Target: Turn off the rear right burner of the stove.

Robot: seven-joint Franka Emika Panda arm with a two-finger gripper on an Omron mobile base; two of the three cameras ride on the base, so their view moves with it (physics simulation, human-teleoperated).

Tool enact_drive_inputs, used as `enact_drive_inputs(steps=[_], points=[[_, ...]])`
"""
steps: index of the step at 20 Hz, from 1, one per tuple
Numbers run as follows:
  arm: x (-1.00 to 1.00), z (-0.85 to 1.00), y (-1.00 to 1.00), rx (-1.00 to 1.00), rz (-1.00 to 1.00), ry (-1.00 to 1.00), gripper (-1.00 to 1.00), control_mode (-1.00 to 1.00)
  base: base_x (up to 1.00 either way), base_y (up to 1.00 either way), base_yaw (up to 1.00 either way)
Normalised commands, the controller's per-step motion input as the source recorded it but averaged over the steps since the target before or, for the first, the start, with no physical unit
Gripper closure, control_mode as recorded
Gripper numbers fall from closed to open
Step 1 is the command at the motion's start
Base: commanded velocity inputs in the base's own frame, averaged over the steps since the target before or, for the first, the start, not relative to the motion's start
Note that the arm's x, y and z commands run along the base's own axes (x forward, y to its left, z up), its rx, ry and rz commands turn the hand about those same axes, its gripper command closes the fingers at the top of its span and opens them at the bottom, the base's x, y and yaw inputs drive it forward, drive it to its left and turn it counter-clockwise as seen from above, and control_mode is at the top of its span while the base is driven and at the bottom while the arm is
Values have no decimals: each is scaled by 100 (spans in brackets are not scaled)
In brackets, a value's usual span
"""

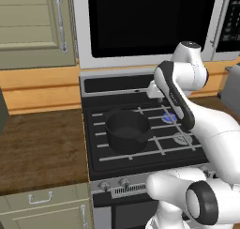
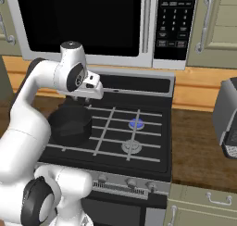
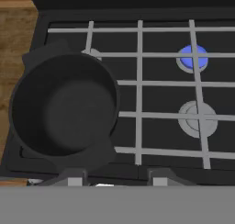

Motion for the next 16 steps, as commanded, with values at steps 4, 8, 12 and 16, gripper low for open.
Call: enact_drive_inputs(steps=[4, 8, 12, 16], points=[[-43, -14, -37, 10, -3, -3, -100, -100, 0, 0, 0], [-87, -29, -89, 23, -10, -10, -100, -100, 0, 0, 0], [-91, -26, -89, 25, -17, -4, -100, -100, 0, 0, 0], [-92, -24, -89, 28, -24, 0, -100, -100, 0, 0, 0]])
